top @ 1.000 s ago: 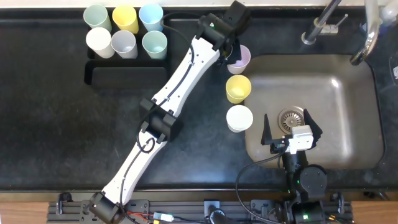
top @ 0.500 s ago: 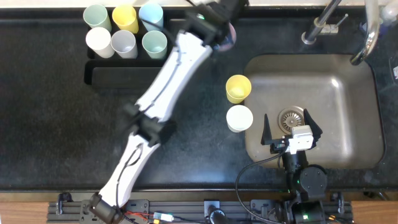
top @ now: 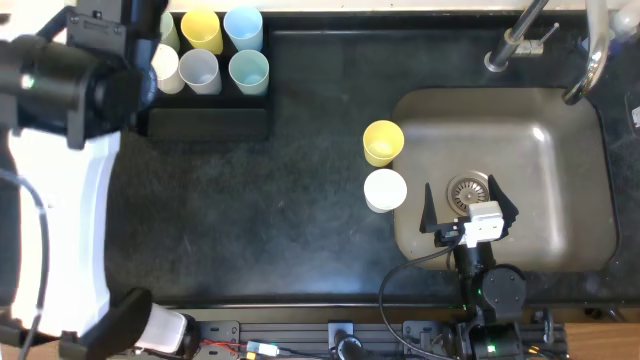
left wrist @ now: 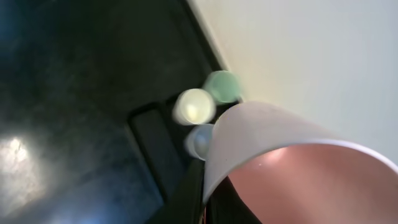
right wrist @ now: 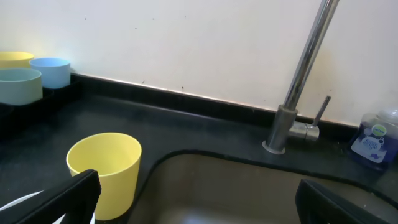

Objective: Store Cups

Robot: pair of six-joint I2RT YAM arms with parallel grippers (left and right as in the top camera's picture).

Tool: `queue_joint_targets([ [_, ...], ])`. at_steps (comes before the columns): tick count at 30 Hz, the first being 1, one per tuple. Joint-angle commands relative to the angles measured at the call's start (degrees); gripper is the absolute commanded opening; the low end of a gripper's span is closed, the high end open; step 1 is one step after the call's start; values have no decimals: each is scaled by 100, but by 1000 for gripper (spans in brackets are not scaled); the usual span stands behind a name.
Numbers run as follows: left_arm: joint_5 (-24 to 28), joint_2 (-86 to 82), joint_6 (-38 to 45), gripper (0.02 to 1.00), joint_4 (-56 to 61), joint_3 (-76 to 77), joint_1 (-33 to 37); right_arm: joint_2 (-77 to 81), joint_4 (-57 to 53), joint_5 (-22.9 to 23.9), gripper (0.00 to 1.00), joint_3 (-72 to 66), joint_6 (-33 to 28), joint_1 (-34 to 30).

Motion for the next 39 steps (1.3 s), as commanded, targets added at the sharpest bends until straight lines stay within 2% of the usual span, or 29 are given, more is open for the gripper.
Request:
queue_joint_targets([
  [1,1084,-190,-363,36,614,-1574,719,-68,28,24,993,-76,0,24],
  [4,1709,-334,-361,34,1150,-2470,1134,-68,28,24,996,-76,0,24],
  [8,2190,-339,-352,36,1519,-3174,1495,-68,28,24,996,-76,0,26],
  [17,2568,-306,-317,34,2498,-4277,1711,-68,28,24,996,-76,0,24],
  [39,2236,566,-321,34,3423,-4649,1816,-68,28,24,996,-76,0,24],
])
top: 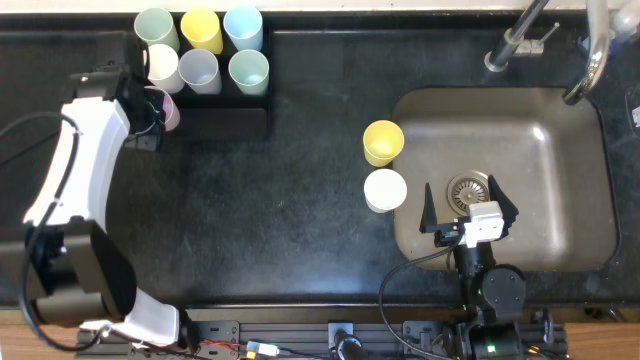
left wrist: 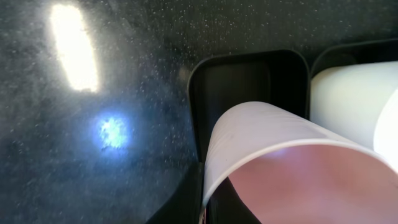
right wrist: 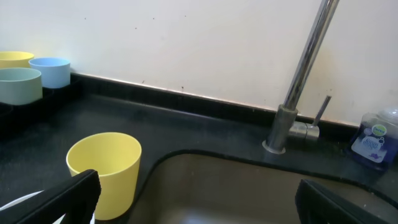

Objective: Store Cups

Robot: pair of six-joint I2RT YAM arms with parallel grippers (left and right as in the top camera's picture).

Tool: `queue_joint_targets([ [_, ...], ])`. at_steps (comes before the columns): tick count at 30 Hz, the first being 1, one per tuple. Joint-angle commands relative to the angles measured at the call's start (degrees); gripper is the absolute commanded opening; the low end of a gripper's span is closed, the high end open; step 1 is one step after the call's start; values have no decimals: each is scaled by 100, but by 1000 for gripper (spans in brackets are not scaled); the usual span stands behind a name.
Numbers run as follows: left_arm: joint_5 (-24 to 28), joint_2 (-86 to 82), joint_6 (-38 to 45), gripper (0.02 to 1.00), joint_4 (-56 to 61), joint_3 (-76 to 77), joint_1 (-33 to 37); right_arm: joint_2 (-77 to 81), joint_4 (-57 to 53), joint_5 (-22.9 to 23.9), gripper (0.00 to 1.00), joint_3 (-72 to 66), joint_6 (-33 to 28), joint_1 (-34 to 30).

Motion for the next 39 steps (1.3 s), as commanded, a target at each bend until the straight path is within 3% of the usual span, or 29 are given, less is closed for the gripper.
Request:
queue_joint_targets([
  [1,-149,175,-44,34,120,-11,35,-68,26,22,998,-76,0,22],
  [29,-459,560,-234,38,400,-11,59,-68,26,22,996,-76,0,22],
  [39,-621,544,-234,261,485,44,63,-68,26,22,996,-76,0,22],
])
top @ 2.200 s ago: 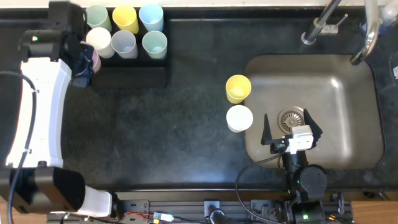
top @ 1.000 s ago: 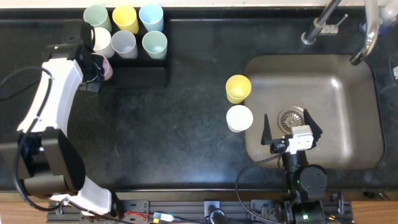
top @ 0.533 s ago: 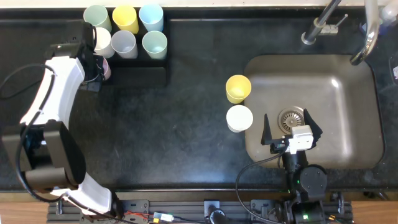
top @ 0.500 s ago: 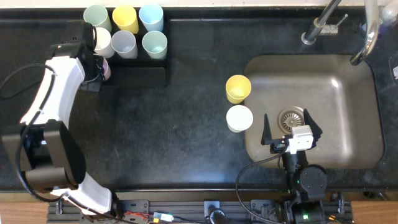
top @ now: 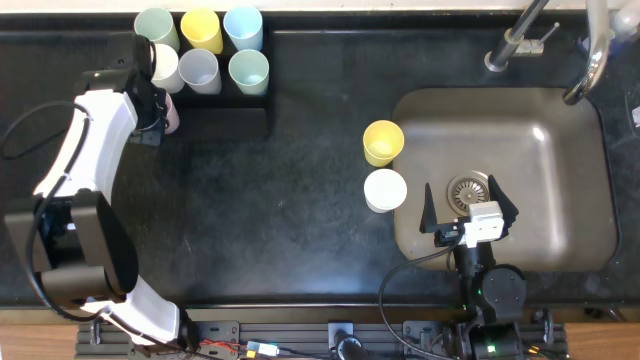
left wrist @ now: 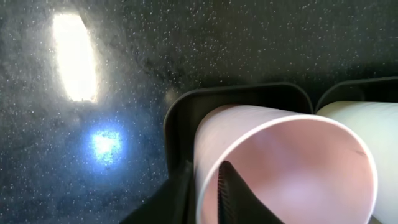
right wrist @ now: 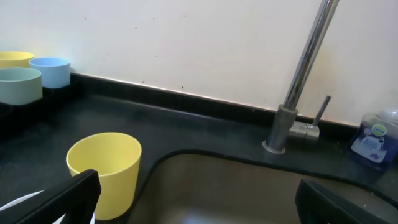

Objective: Store Cups

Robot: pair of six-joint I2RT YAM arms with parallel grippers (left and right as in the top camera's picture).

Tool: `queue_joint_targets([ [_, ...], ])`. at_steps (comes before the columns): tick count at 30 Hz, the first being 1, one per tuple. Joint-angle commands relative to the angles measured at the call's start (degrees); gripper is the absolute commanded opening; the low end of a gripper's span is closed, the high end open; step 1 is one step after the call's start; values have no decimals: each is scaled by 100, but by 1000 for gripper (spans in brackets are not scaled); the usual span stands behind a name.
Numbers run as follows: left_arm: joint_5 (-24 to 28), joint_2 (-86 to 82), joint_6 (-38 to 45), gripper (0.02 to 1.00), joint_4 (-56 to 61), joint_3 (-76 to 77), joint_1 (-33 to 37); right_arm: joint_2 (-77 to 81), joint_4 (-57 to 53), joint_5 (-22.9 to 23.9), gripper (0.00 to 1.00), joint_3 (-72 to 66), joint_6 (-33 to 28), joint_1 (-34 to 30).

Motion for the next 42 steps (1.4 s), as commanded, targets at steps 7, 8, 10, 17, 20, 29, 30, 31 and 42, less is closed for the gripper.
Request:
queue_joint_targets([
  [7,-455,-667,26,413,-463,243,33,-68,26,24,993,-76,0,24],
  [8,-459,-850,70,432,-527,264,4,-68,26,24,998,-76,0,26],
  [10,-468,-1193,264,457,-525,313,-98,-68,26,24,996,-76,0,26],
  [17,-699,-1305,2094,577,-216,1569,-1606,-68,26,24,996,-76,0,24],
  [20,-540,-667,2868,689,-323,2538,-2623,-68,26,24,996,-76,0,24],
  [29,291,1919,3032,766,-2868,5845,-4203,-68,26,24,993,-76,0,26],
  [30,426,2098,3032,766,-3049,6039,-4236,-68,26,24,996,-76,0,24],
  [31,610,2273,3062,766,-3224,6214,-4266,-68,26,24,998,-76,0,24],
  [42,1659,2879,3755,794,-3635,6382,-4540,-68,26,24,993,-76,2,24],
])
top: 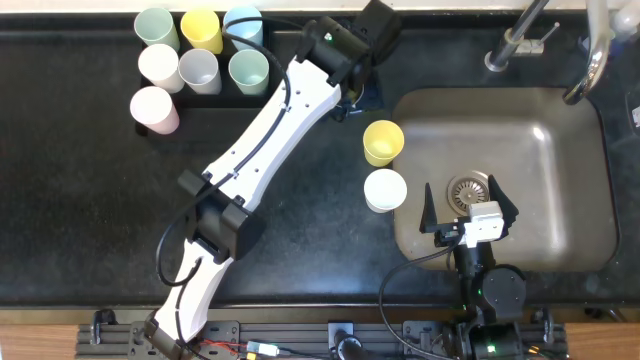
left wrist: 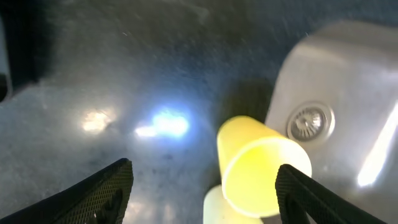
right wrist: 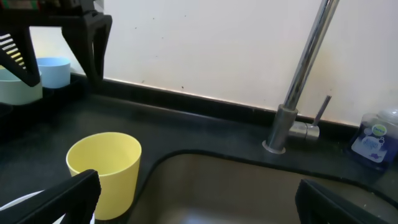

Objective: Store Cups

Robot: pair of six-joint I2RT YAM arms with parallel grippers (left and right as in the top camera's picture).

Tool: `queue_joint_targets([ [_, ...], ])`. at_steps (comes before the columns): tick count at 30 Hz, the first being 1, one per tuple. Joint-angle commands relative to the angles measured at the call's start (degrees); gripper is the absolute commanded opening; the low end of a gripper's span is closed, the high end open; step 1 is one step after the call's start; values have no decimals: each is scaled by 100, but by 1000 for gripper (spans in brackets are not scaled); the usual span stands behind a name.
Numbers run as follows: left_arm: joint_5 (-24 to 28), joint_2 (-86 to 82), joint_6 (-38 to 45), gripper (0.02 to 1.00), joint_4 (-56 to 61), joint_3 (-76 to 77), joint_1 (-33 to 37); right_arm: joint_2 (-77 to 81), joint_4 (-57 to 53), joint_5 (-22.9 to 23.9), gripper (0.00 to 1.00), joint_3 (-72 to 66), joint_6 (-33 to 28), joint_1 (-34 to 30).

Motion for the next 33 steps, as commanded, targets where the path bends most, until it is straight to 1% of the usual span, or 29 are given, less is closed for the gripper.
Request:
queue_joint_targets([
  [1,498,184,382,798,-201,210,-229,-68,26,24,998,-76,2,24],
  [7,848,367,387,803,-629,210,-398,-68,26,24,998,-76,0,24],
  [12,844,520,452,801,-763,210,-535,-68,26,24,996,-76,0,26],
  [14,732,634,446,801,-763,210,-575,-68,26,24,998,-76,0,26],
  [17,479,800,319,774,-748,210,-579,-68,26,24,993,-76,0,26],
  [21,44,914,168,744,-531,210,-540,-68,26,24,996,-76,0,26],
  [26,70,1106,164,717,-225,210,-505,-68,26,24,998,-76,0,24],
  [27,70,1158,155,693,-175,210,-505,-68,26,24,996,-76,0,26],
  [28,68,1200,116,647,-127,210,-509,-68,26,24,993,-76,0,26],
  [31,35,1233,55,354,-48,210,-509,-68,26,24,993,-76,0,24],
  [33,0,1233,0,194,-31,210,-509,-68,26,24,998,-76,0,26],
])
